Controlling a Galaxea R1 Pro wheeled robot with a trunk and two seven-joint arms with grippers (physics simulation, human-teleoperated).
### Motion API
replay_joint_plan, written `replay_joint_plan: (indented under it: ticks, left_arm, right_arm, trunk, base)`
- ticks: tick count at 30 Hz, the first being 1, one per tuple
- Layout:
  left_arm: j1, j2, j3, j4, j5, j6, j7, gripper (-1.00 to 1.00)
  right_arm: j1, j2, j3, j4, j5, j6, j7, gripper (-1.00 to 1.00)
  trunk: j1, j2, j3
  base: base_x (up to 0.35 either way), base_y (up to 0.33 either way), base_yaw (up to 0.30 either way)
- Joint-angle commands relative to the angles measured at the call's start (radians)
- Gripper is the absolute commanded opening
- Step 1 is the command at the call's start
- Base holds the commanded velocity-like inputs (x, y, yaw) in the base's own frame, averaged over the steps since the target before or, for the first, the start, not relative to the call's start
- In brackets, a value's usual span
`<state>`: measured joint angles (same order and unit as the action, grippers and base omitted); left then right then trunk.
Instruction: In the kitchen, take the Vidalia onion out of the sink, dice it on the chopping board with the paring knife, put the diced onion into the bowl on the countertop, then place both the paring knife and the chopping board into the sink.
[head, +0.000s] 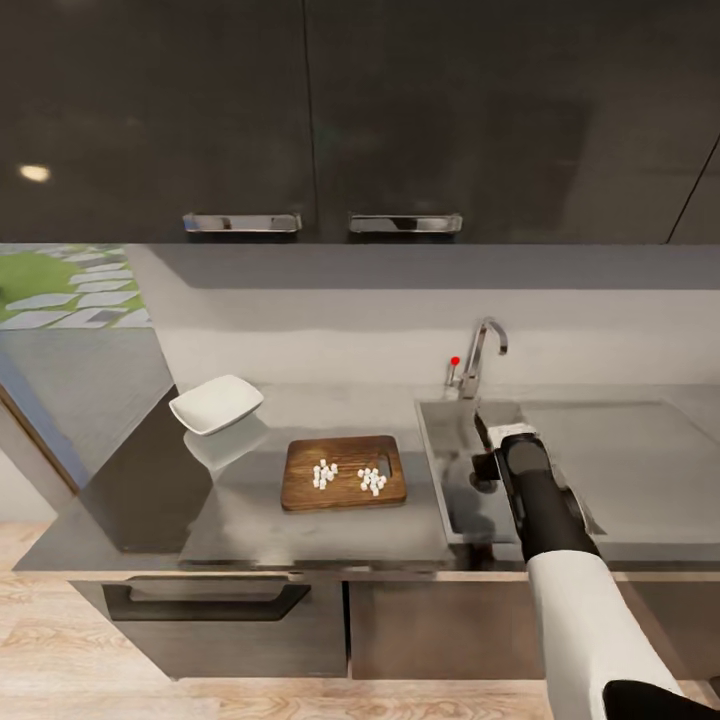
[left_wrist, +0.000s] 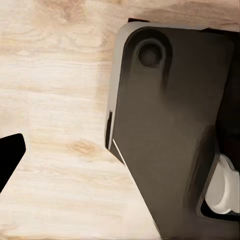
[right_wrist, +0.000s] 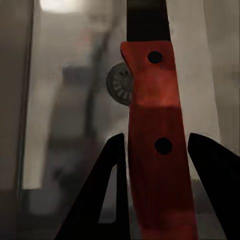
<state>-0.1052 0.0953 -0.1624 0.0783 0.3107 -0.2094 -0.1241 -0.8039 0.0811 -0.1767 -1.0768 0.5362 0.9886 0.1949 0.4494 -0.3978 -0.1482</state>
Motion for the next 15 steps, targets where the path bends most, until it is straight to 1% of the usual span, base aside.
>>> replay_joint_plan:
  ticks: [1, 2, 3, 6, 9, 11, 12, 15]
  left_arm:
    - [0.0, 0.0, -0.008, 0.005, 0.01, -0.007, -0.006, 1.0]
    - [0.001, -0.001, -0.008, 0.005, 0.01, -0.007, -0.006, 1.0]
    - [0.001, -0.003, -0.008, 0.005, 0.01, -0.007, -0.006, 1.0]
    - [0.002, -0.005, -0.008, 0.005, 0.011, -0.007, -0.006, 1.0]
    - [0.002, -0.005, -0.008, 0.005, 0.011, -0.007, -0.006, 1.0]
    - [0.002, -0.005, -0.008, 0.005, 0.011, -0.006, -0.006, 1.0]
    - [0.002, -0.005, -0.008, 0.005, 0.011, -0.005, -0.006, 1.0]
    - [0.002, -0.005, -0.008, 0.005, 0.011, -0.005, -0.006, 1.0]
  right_arm:
    - [-0.004, 0.0, -0.003, 0.032, 0.011, 0.0, 0.01, -1.0]
    - [-0.005, 0.0, -0.003, 0.077, 0.011, -0.003, 0.01, -1.0]
    - [-0.006, 0.0, -0.003, 0.093, 0.011, -0.005, 0.011, -1.0]
    - [-0.006, 0.001, -0.003, 0.184, 0.011, -0.008, 0.011, -1.0]
    - [-0.006, 0.0, -0.003, 0.209, 0.01, -0.008, 0.012, -1.0]
    - [-0.006, -0.034, -0.007, 0.255, 0.009, -0.008, 0.029, -1.0]
    - [-0.006, -0.045, -0.008, 0.262, 0.009, -0.008, 0.047, -1.0]
    - [-0.006, -0.049, -0.01, 0.271, 0.01, -0.009, 0.056, -1.0]
  trunk:
    - [0.001, -0.002, -0.002]
    - [0.001, -0.002, -0.002]
    - [0.001, -0.002, -0.002]
    - [0.001, -0.002, -0.002]
    - [0.001, -0.002, -0.002]
    - [0.001, -0.002, -0.002]
    - [0.001, -0.002, -0.002]
    - [0.001, -0.002, -0.002]
  base:
    - [0.035, 0.0, 0.0]
    - [0.135, 0.0, 0.0]
    - [0.202, 0.0, 0.0]
    - [0.282, 0.0, 0.0]
    - [0.316, 0.0, 0.0]
    - [0.31, 0.0, 0.0]
    - [0.1, 0.0, 0.0]
    - [0.017, 0.0, 0.0]
